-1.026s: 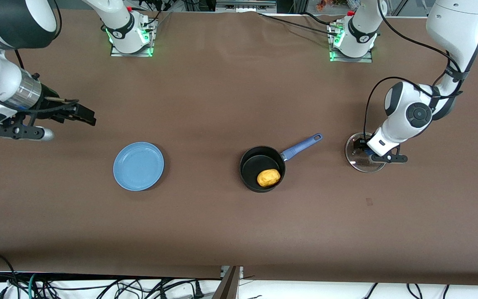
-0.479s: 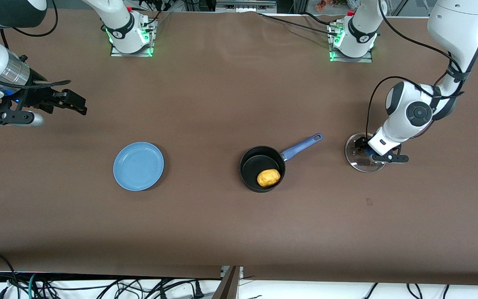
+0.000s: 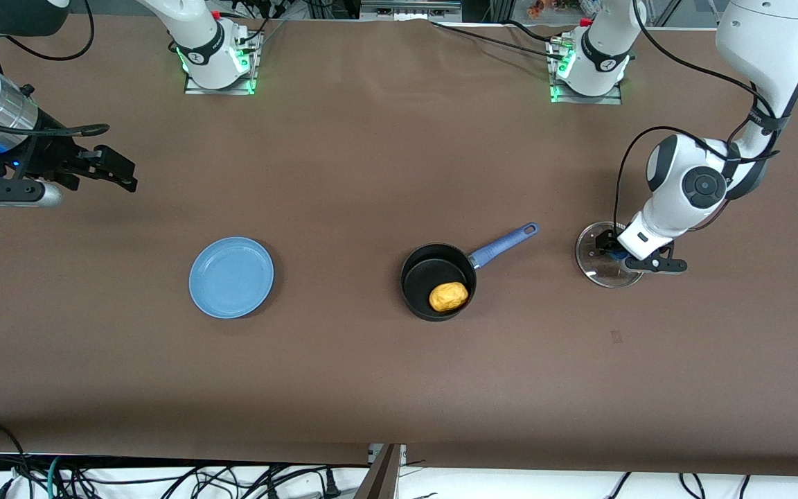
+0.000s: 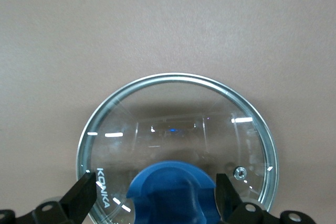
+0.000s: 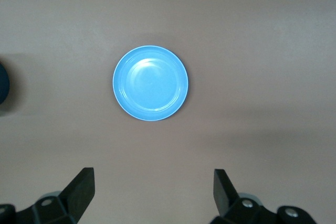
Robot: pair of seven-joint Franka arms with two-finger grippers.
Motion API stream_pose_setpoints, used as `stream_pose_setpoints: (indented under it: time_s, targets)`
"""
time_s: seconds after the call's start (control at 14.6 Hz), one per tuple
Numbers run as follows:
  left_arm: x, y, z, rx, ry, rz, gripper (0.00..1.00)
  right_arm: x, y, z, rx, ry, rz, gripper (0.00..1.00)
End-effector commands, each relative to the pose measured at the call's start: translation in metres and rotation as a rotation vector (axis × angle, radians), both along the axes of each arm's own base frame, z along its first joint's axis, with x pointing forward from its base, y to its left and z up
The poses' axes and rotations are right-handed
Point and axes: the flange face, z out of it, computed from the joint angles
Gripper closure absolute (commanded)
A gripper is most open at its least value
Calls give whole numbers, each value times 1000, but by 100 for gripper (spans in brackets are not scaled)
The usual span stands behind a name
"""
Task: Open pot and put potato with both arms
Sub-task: 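Lower the glass lid onto the table beside the pot and open the left gripper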
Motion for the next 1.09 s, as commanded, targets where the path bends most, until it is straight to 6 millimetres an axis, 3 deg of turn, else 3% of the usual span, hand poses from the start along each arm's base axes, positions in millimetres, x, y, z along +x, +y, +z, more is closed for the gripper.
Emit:
stream_pose_setpoints:
  time_s: [0.0, 0.34, 0.82, 1.03]
  targets:
    - [11, 4, 26, 21, -51, 15, 0, -1, 0, 7, -9, -2, 11, 0]
    - [33, 8, 74, 51, -50, 43, 0, 1, 0, 3, -11, 2, 8, 0]
    - [70, -11, 185, 32, 8, 94, 0, 1, -1, 4, -13, 0, 8, 0]
    - [70, -11, 239, 34, 29, 75, 0, 1, 2, 4, -14, -1, 13, 0]
